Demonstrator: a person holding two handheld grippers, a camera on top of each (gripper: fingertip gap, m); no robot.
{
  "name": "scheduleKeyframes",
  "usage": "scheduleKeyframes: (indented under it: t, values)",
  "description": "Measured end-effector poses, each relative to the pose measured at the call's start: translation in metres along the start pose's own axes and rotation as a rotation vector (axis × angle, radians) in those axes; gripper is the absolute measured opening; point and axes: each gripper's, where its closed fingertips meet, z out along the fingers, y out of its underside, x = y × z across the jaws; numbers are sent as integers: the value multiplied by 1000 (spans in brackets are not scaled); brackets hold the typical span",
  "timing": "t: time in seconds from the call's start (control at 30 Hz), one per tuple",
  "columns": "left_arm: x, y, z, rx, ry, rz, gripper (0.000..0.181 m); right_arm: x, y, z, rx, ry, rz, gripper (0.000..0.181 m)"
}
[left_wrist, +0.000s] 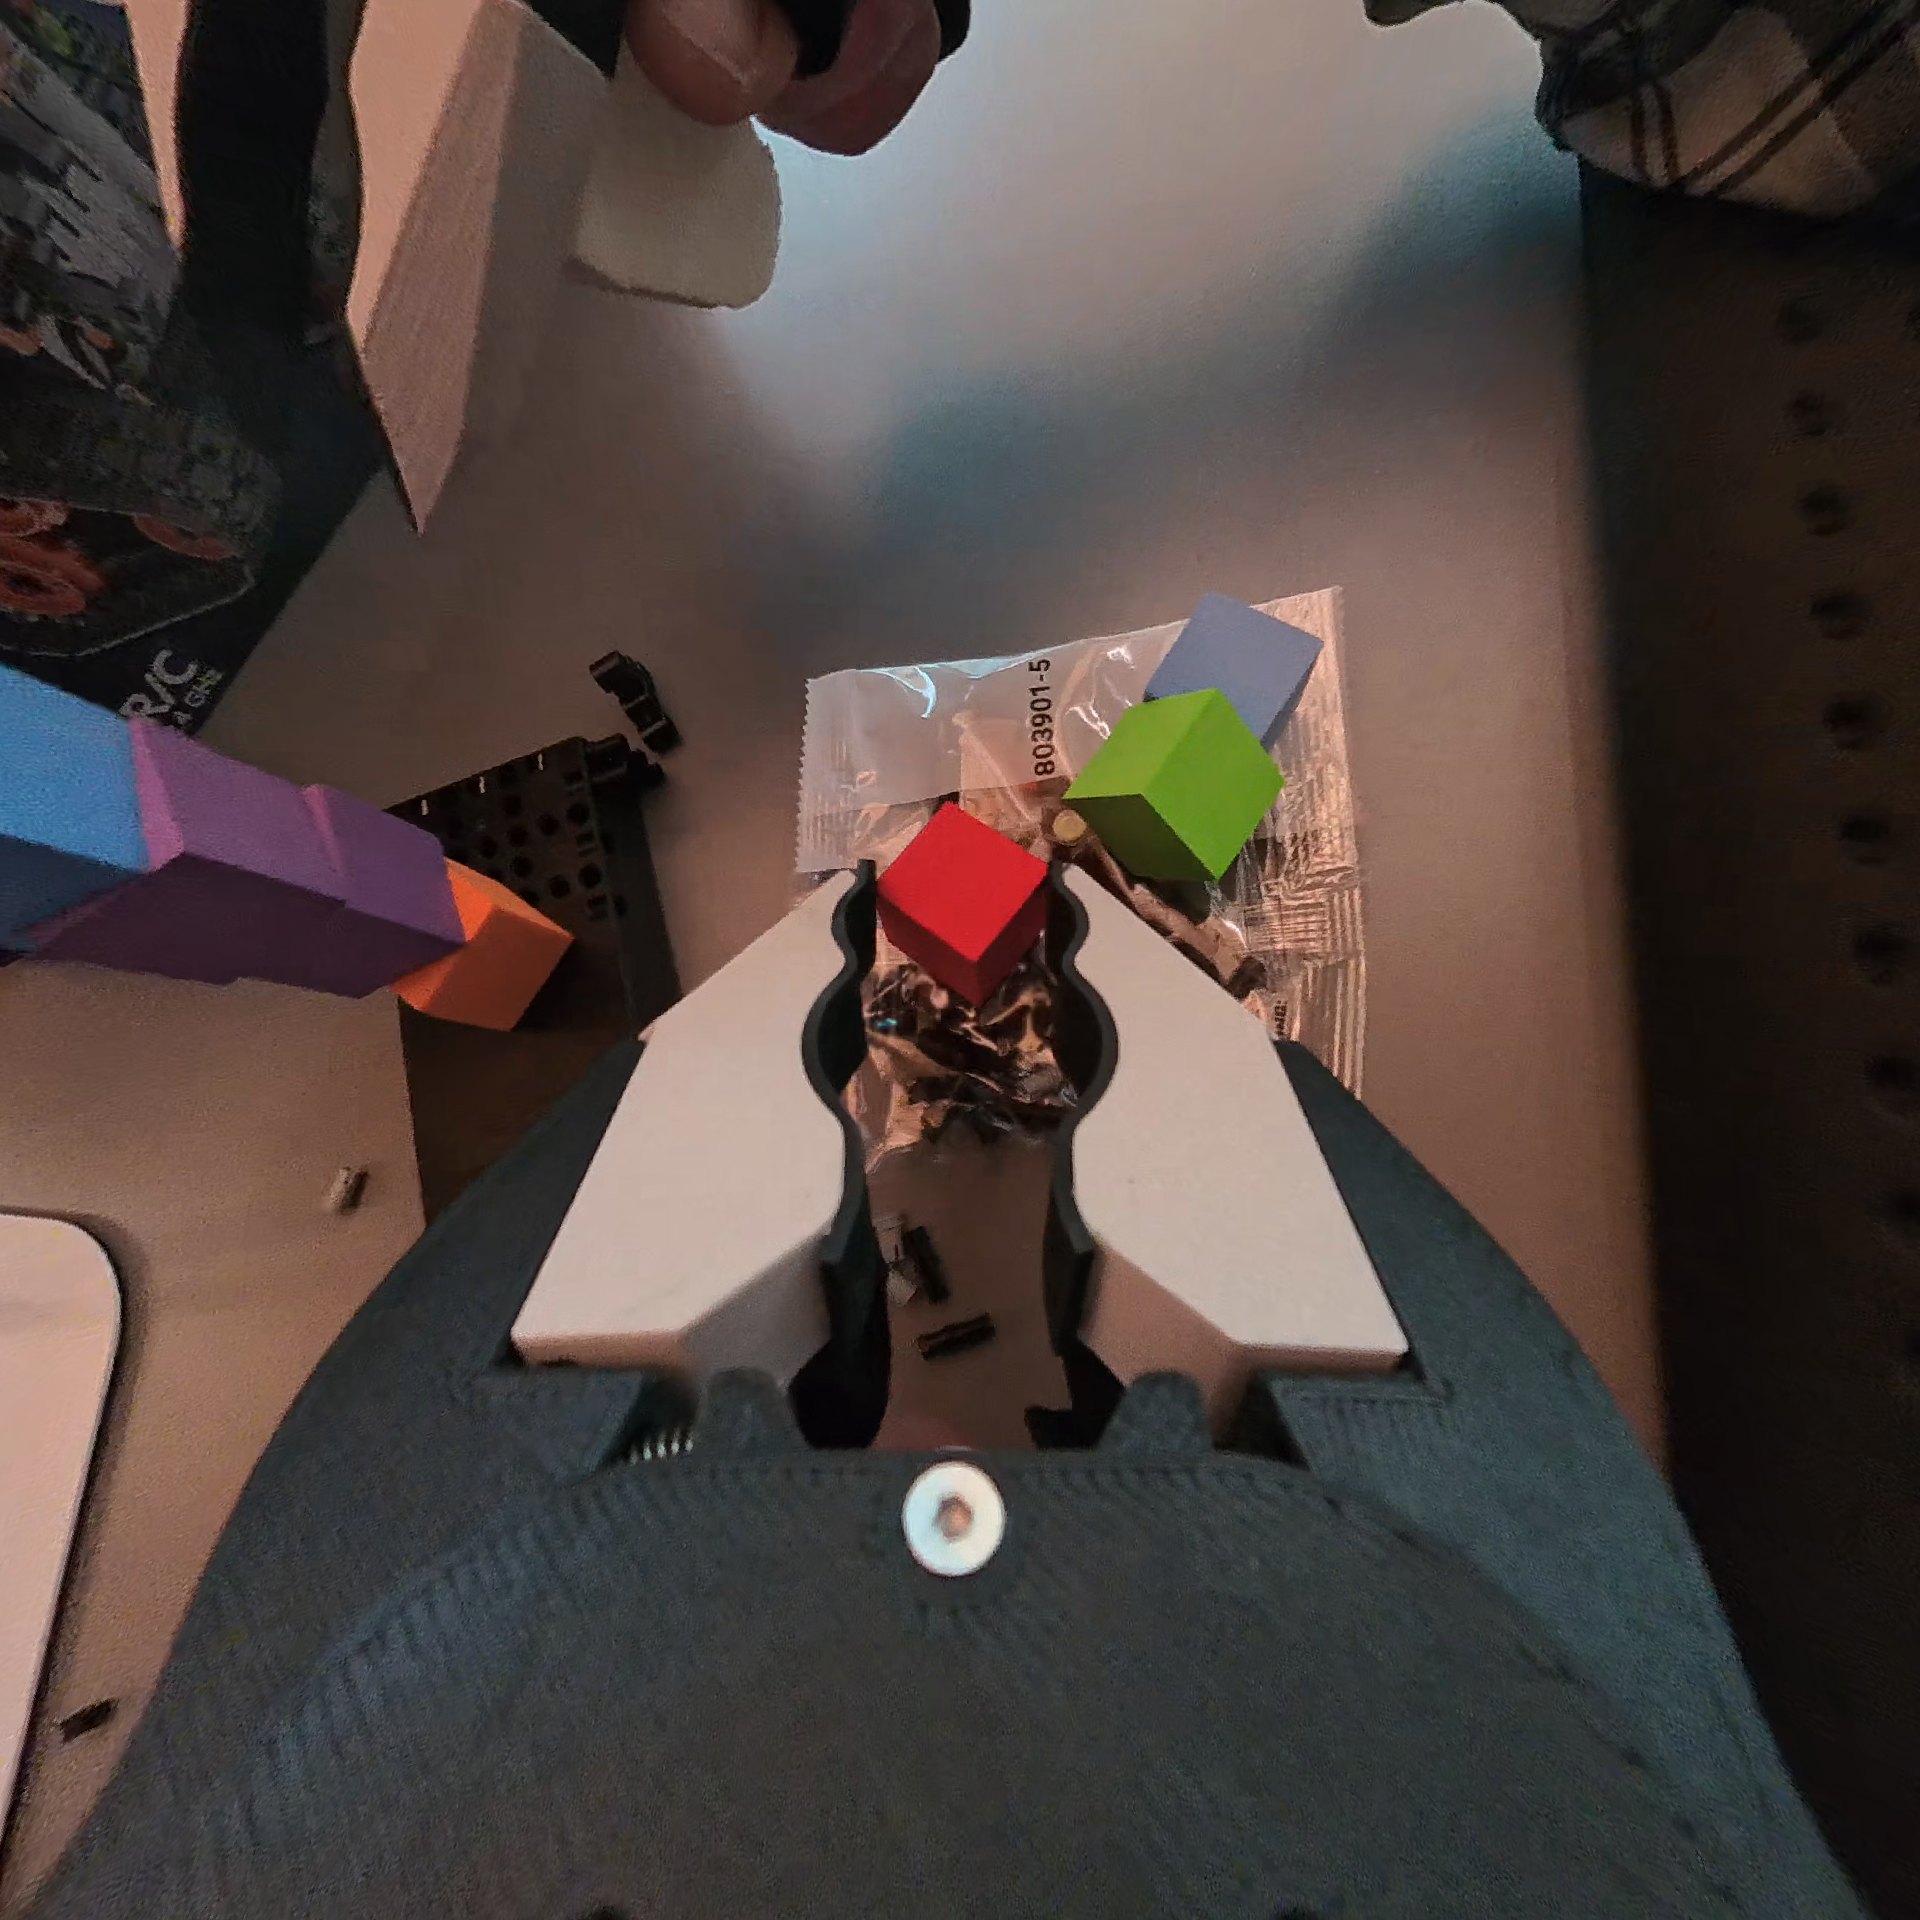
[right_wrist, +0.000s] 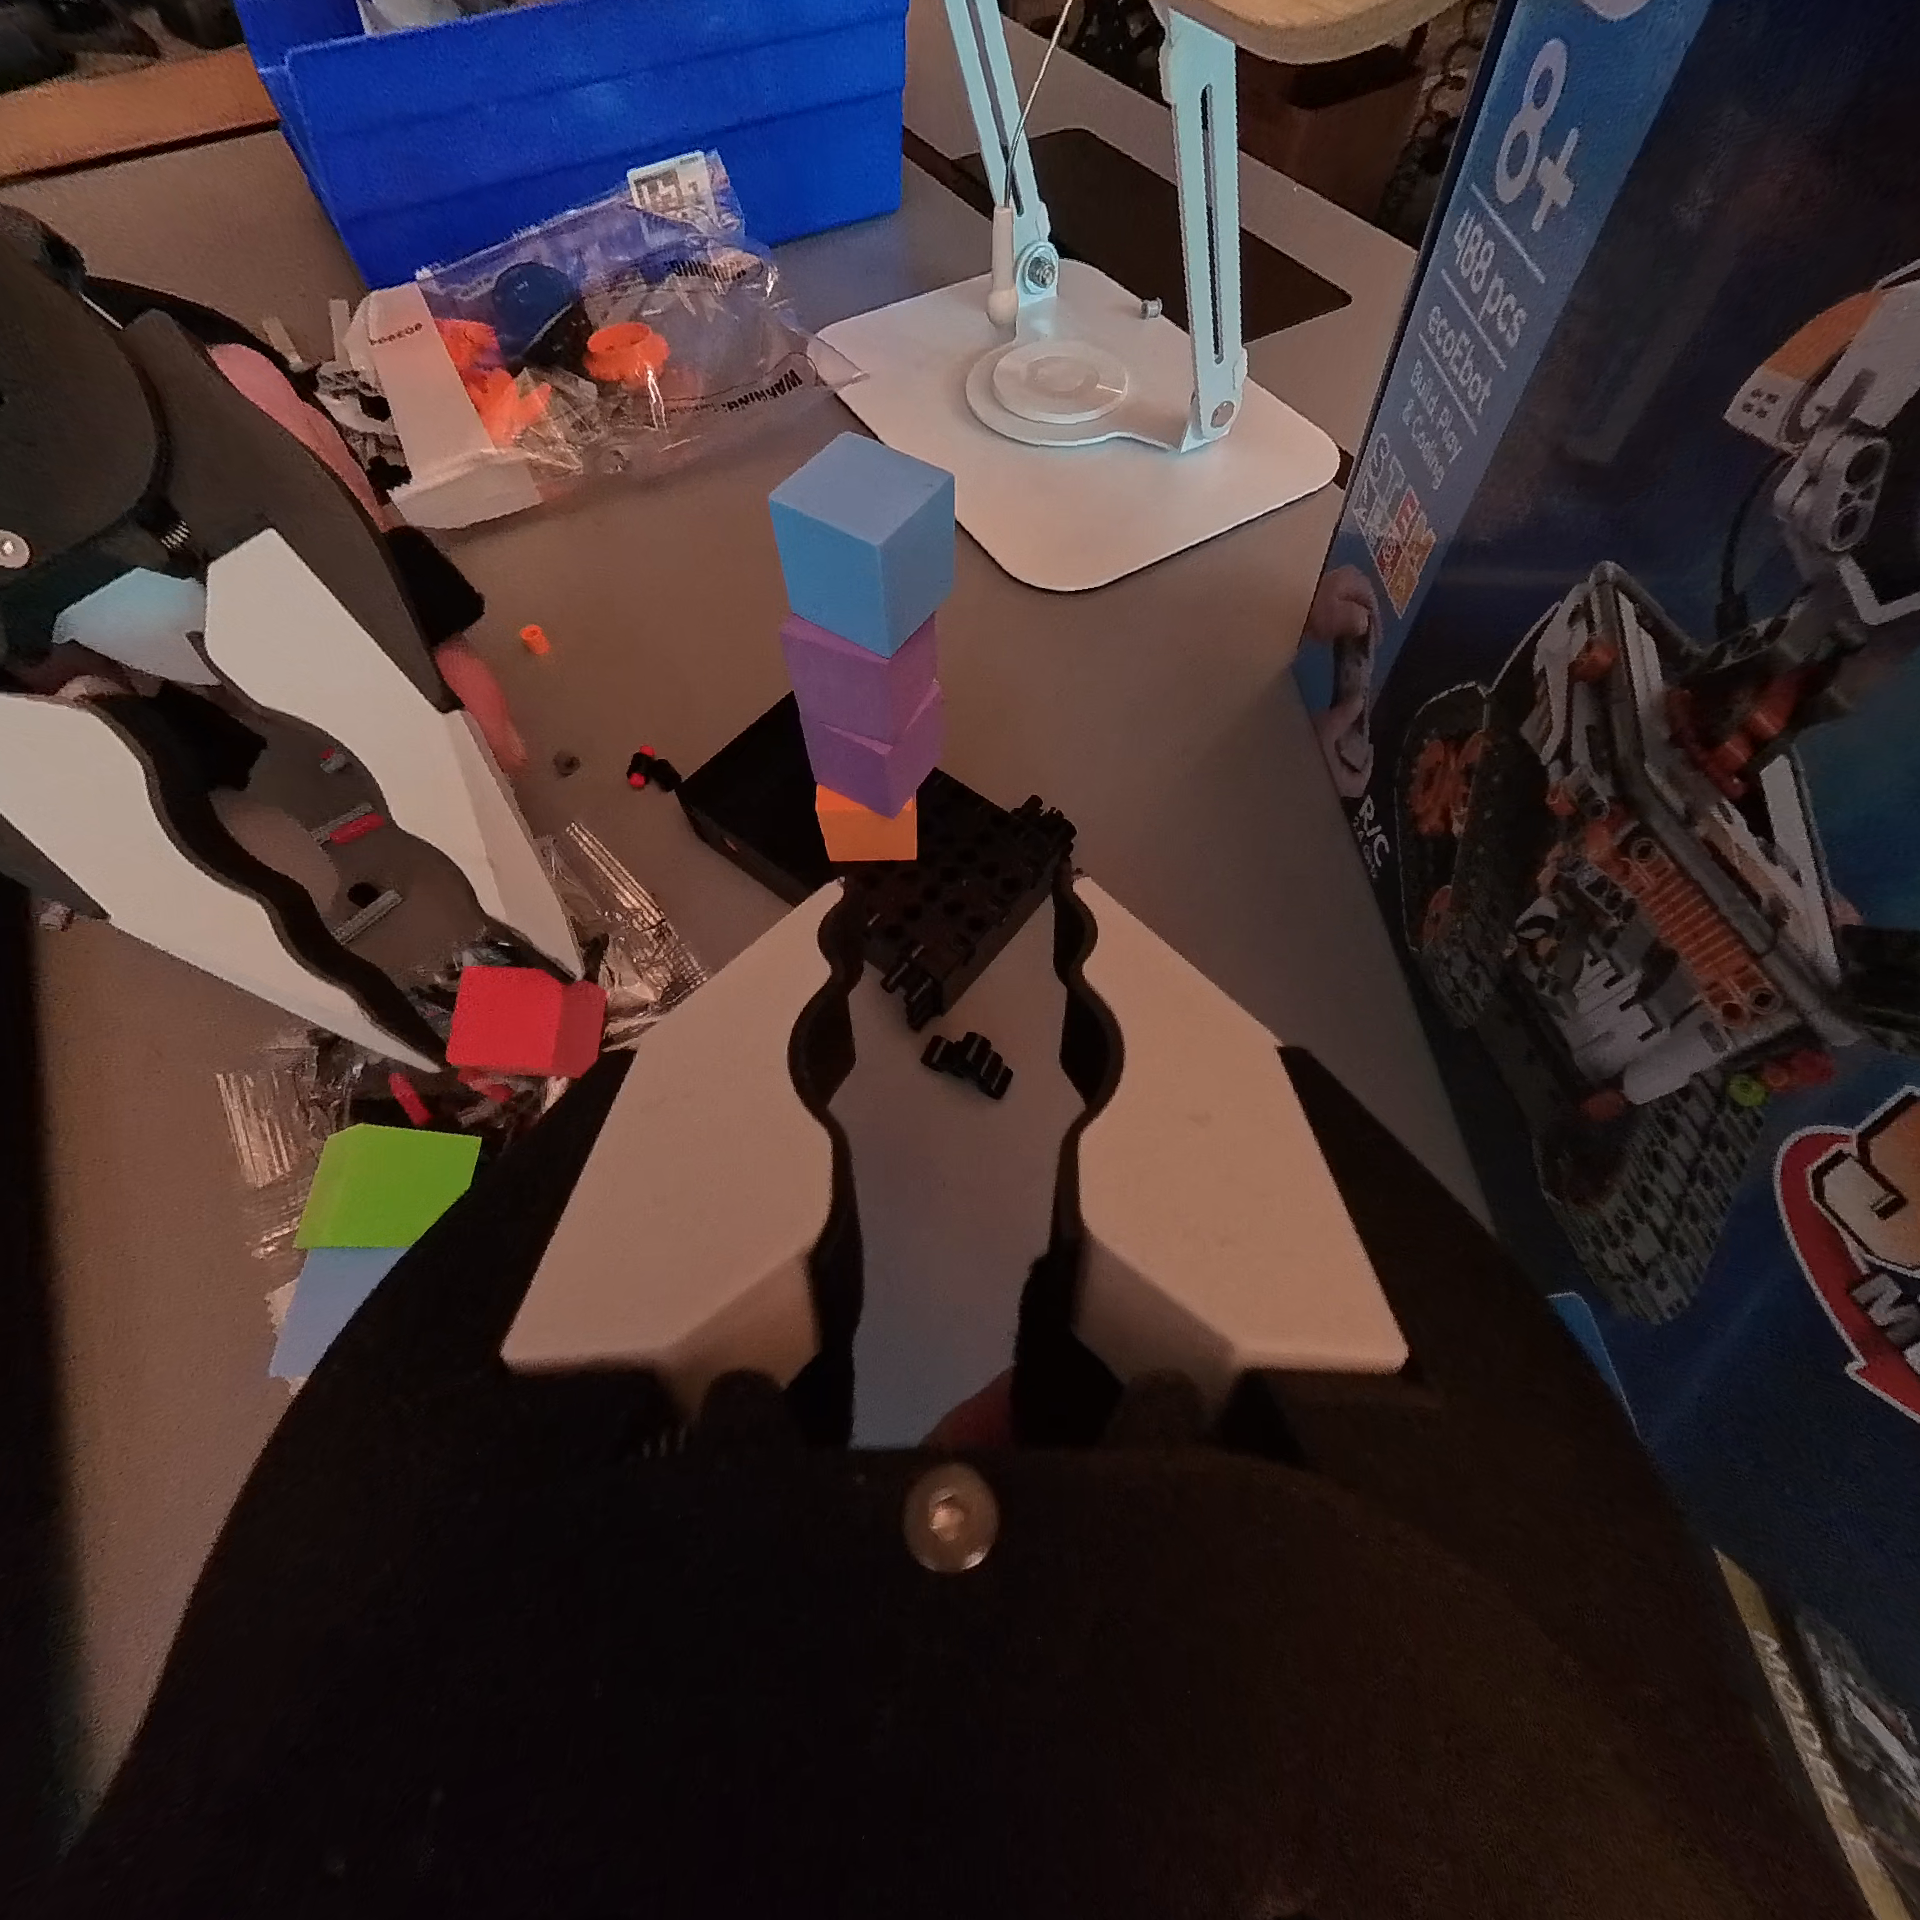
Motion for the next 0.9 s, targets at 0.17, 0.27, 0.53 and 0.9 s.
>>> scheduleKeyframes:
  t: [0.17,0.27,0.53,0.9]
  values:
    - [-15,-17,-23,78,-46,-29,31,1,-1,-3,11,2,5,36]
    - [-42,-41,-50,165,-131,-54,30,2,-1,-3,14,2,8,36]
    - [-122,-70,-85,244,-254,-194,30,1,-1,-2,15,4,6,36]
    - [-134,-63,-68,285,-206,-314,31,2,-1,-3,18,0,5,36]
